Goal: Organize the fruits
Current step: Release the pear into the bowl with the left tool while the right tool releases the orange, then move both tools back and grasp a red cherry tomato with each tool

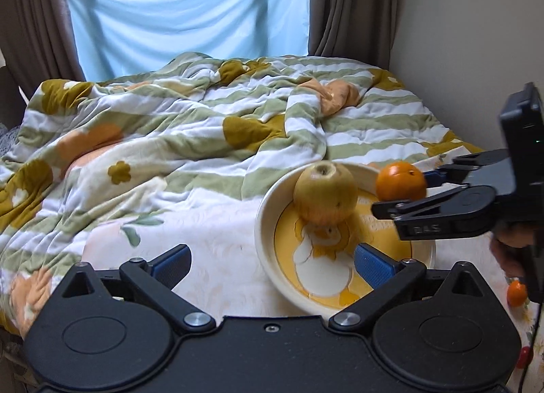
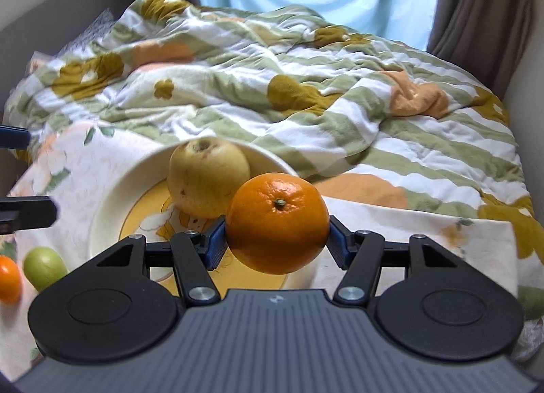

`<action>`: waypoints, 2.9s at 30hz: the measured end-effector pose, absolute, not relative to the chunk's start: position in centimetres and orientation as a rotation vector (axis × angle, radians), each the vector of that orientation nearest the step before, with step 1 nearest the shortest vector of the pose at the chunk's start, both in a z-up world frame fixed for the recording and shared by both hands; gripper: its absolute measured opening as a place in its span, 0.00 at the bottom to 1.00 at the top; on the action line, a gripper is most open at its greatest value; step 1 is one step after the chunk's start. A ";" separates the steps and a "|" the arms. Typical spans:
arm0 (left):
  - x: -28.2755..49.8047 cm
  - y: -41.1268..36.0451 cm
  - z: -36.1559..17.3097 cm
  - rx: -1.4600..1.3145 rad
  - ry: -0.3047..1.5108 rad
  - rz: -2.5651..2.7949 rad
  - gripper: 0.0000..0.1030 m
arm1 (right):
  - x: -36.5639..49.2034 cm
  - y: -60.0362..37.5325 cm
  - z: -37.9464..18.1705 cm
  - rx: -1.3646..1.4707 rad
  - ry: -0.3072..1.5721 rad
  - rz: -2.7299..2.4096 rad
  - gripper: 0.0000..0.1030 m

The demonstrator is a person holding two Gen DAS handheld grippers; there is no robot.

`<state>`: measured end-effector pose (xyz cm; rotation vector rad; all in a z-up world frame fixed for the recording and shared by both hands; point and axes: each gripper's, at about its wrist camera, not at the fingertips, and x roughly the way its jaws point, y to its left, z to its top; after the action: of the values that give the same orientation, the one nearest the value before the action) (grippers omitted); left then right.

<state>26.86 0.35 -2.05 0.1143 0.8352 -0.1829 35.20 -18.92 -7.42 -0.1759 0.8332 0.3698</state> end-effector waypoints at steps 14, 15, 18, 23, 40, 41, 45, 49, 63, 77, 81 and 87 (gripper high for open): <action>24.6 0.9 -2.0 0.103 0.843 -0.180 1.00 | 34.3 -16.9 -8.5 -0.278 0.728 0.360 1.00; 24.3 0.7 -1.8 0.107 0.838 -0.185 1.00 | 34.1 -17.0 -8.2 -0.280 0.720 0.363 1.00; 23.3 0.1 -1.3 0.132 0.816 -0.187 1.00 | 33.6 -17.4 -7.4 -0.245 0.734 0.379 1.00; 21.8 -0.5 -0.4 0.153 0.805 -0.166 1.00 | 32.4 -18.3 -5.7 -0.197 0.753 0.365 1.00; 13.7 -0.8 4.4 0.106 0.720 -0.054 1.00 | 20.7 -24.5 3.2 -0.167 0.714 0.215 1.00; 13.0 -0.8 4.6 0.099 0.712 -0.050 1.00 | 19.8 -25.0 3.6 -0.159 0.714 0.204 1.00; 10.3 -1.5 5.2 0.091 0.686 -0.041 1.00 | 15.7 -26.7 5.0 -0.124 0.696 0.189 1.00; 7.8 -2.5 5.1 0.099 0.671 -0.054 1.00 | 12.3 -27.7 5.5 -0.140 0.690 0.166 1.00; 4.9 -8.3 -1.6 0.186 0.812 -0.212 1.00 | 5.6 -31.4 -0.2 -0.139 0.793 0.096 1.00; 9.0 -13.4 -8.9 0.218 0.930 -0.366 0.89 | 4.6 -32.8 -7.8 -0.078 0.881 0.105 1.00; 9.8 -14.4 -10.0 0.235 0.925 -0.372 0.86 | 5.2 -32.5 -9.1 -0.079 0.907 0.083 1.00; 11.1 -15.4 -10.9 0.223 0.945 -0.384 0.77 | 5.7 -31.6 -10.4 -0.074 0.914 0.083 1.00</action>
<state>11.07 -15.37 -10.90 0.2227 0.9446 -0.3835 5.65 -31.60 -10.41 -0.0744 0.9141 0.0829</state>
